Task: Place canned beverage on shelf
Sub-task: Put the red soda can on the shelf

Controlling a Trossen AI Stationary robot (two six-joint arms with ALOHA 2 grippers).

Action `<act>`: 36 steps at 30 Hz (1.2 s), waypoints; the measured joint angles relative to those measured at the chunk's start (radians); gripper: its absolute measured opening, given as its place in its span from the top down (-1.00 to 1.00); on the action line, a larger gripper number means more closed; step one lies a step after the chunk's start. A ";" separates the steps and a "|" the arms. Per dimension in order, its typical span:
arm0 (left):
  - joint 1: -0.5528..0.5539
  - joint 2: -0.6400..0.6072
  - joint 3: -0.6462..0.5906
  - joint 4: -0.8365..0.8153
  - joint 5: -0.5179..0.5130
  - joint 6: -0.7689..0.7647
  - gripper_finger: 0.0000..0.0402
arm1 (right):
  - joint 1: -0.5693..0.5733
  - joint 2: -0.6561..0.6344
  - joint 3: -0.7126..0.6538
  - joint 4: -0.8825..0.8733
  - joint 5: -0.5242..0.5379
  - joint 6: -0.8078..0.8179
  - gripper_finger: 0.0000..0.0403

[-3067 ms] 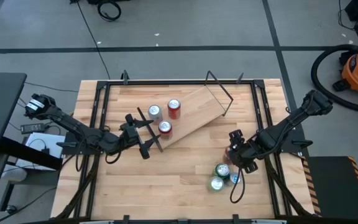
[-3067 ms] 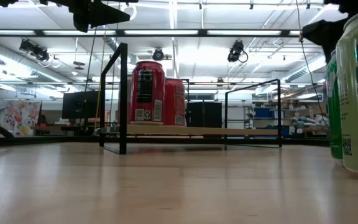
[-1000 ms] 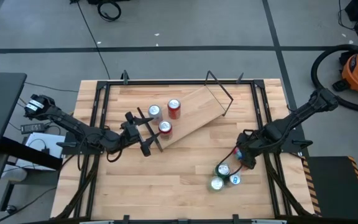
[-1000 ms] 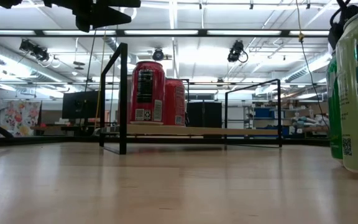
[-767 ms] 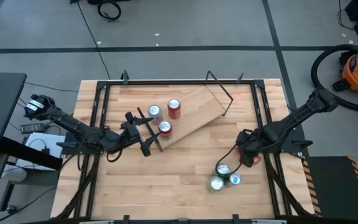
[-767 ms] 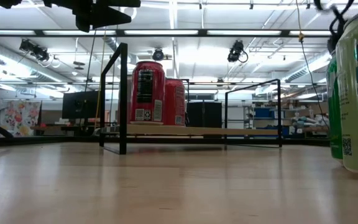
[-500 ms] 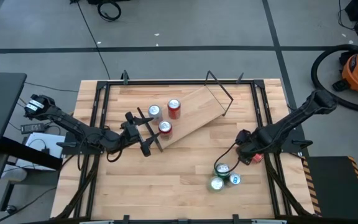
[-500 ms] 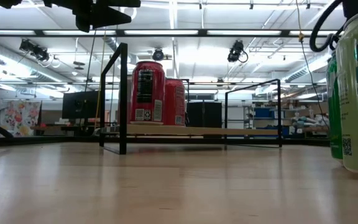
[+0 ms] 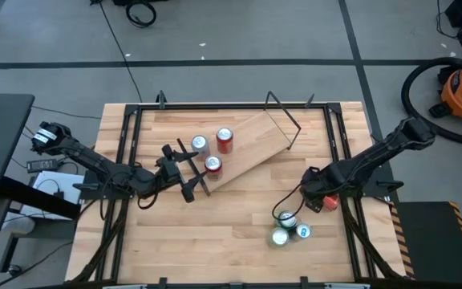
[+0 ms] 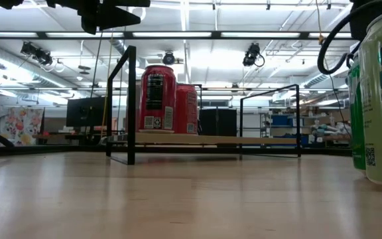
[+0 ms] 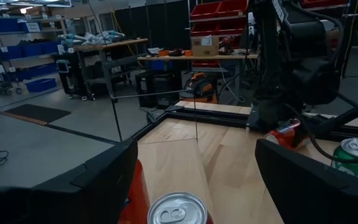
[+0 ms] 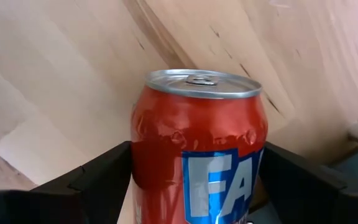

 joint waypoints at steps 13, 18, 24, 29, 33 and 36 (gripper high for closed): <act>0.000 0.000 0.000 0.002 0.095 -0.001 -0.67 | -0.019 0.005 0.047 0.026 0.054 -0.129 -0.61; 0.000 0.000 0.000 0.002 0.181 -0.001 -0.67 | -0.020 -0.006 0.079 0.024 0.132 -0.180 -0.60; 0.025 0.000 0.000 0.002 0.323 -0.022 -0.67 | -0.062 -0.083 0.103 0.087 0.253 -0.301 -0.61; 0.040 0.001 0.002 0.001 0.381 -0.036 -0.67 | -0.107 -0.155 0.104 0.264 0.315 -0.475 -0.61; 0.040 0.020 0.003 0.001 0.381 -0.035 -0.67 | -0.131 -0.172 0.069 0.511 0.338 -0.657 -0.61; 0.050 0.033 0.003 0.016 0.383 -0.035 -0.67 | -0.158 -0.169 0.031 0.701 0.355 -0.776 -0.61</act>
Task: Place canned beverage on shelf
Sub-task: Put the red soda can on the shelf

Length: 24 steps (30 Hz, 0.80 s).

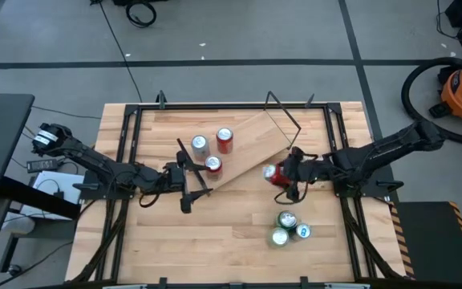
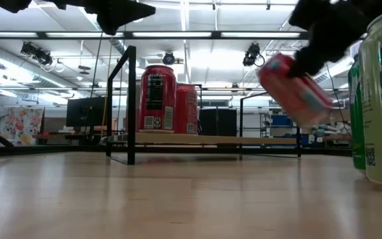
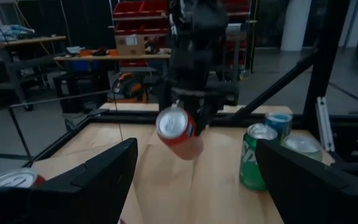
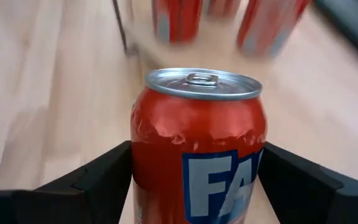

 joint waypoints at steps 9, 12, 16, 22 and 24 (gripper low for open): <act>0.007 0.000 0.000 0.013 -0.003 -0.001 -0.67 | -0.131 -0.001 -0.111 0.454 -0.048 -0.207 -0.61; 0.008 0.000 0.000 0.013 -0.003 -0.001 -0.67 | -0.192 0.015 -0.163 0.584 -0.108 -0.227 -0.61; 0.007 0.000 0.000 0.028 -0.004 0.000 -0.67 | -0.261 0.067 -0.212 0.747 -0.174 -0.263 -0.61; 0.008 0.000 0.000 0.032 -0.004 0.004 -0.67 | -0.324 0.181 -0.233 0.941 -0.288 -0.299 -0.61; 0.007 0.000 0.000 0.032 -0.004 0.004 -0.67 | -0.340 0.223 -0.224 0.983 -0.328 -0.308 -0.61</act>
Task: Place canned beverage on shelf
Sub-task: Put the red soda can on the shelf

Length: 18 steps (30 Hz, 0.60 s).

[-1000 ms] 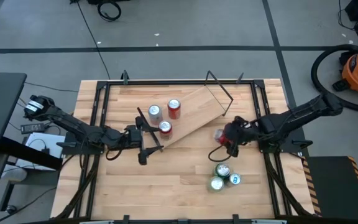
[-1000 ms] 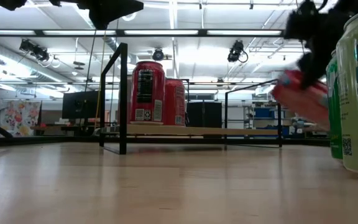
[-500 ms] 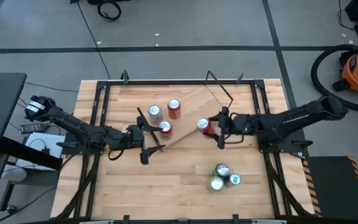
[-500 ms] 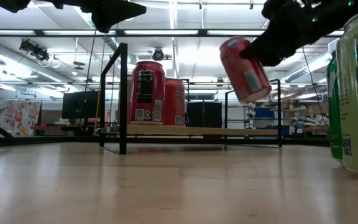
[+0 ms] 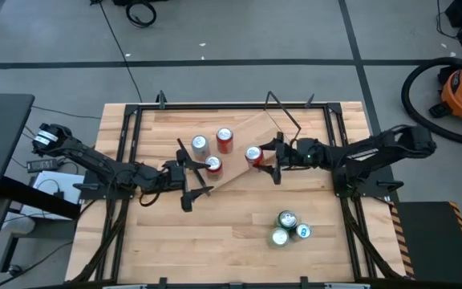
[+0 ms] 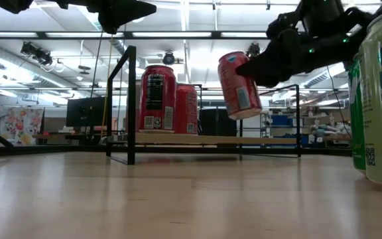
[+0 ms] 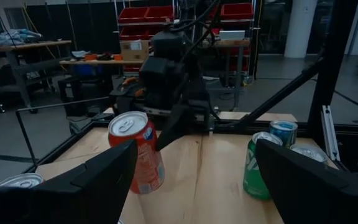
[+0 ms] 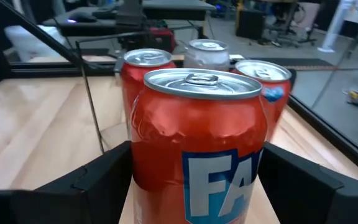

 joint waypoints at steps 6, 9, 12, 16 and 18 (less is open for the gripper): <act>0.000 0.000 0.000 -0.004 0.000 0.000 -0.67 | -0.035 0.120 0.019 0.119 -0.117 -0.016 -0.61; 0.000 0.000 0.000 -0.004 0.000 0.000 -0.67 | -0.051 0.171 0.022 0.197 -0.153 -0.024 -0.61; 0.000 0.000 0.000 -0.005 0.000 0.000 -0.67 | -0.071 0.217 0.023 0.273 -0.193 -0.028 -0.61; 0.000 0.000 0.000 -0.006 0.000 0.000 -0.67 | -0.101 0.271 0.023 0.357 -0.245 -0.037 -0.61; 0.000 0.000 0.000 -0.006 0.000 0.000 -0.67 | -0.117 0.300 0.023 0.387 -0.261 -0.036 -0.61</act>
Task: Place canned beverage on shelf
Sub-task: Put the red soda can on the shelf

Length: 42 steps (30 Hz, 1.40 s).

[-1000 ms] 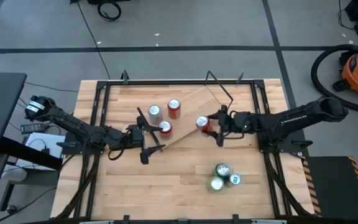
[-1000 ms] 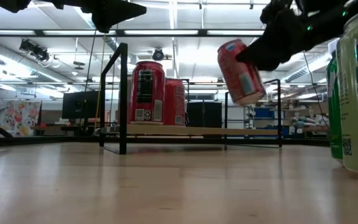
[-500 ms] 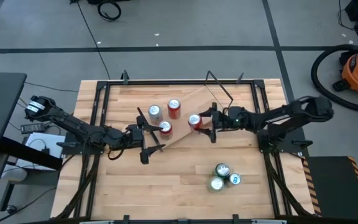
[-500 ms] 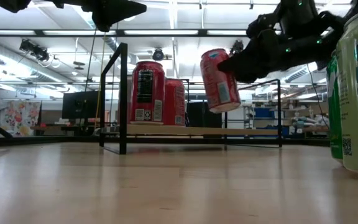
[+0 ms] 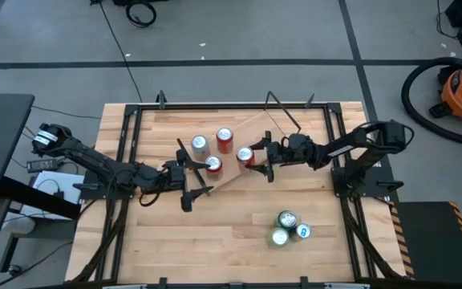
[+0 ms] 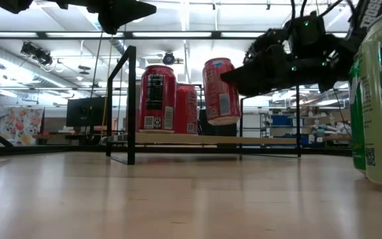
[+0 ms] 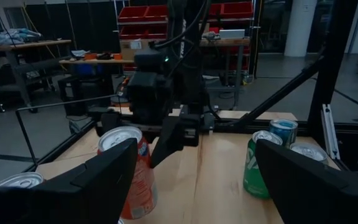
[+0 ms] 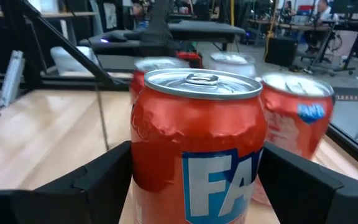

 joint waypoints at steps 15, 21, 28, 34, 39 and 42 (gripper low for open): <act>0.000 0.000 0.000 -0.001 0.000 0.000 -0.67 | -0.031 0.177 0.079 0.123 -0.023 -0.007 -0.62; 0.000 0.000 0.000 -0.003 0.000 0.000 -0.67 | -0.031 0.231 0.115 0.122 -0.022 -0.007 -0.62; 0.000 0.000 0.000 -0.007 0.000 0.000 -0.67 | -0.031 0.229 0.116 0.114 -0.021 -0.008 -0.64; 0.000 0.000 0.000 -0.006 0.000 -0.005 -0.67 | -0.031 0.227 0.116 0.103 -0.017 -0.008 -0.84; 0.000 0.000 0.000 -0.007 0.000 -0.006 -0.67 | -0.031 0.195 0.116 0.055 0.013 -0.022 -0.94; 0.000 0.000 0.000 -0.007 0.000 -0.006 -0.67 | -0.031 0.157 0.115 -0.001 0.036 -0.036 -0.94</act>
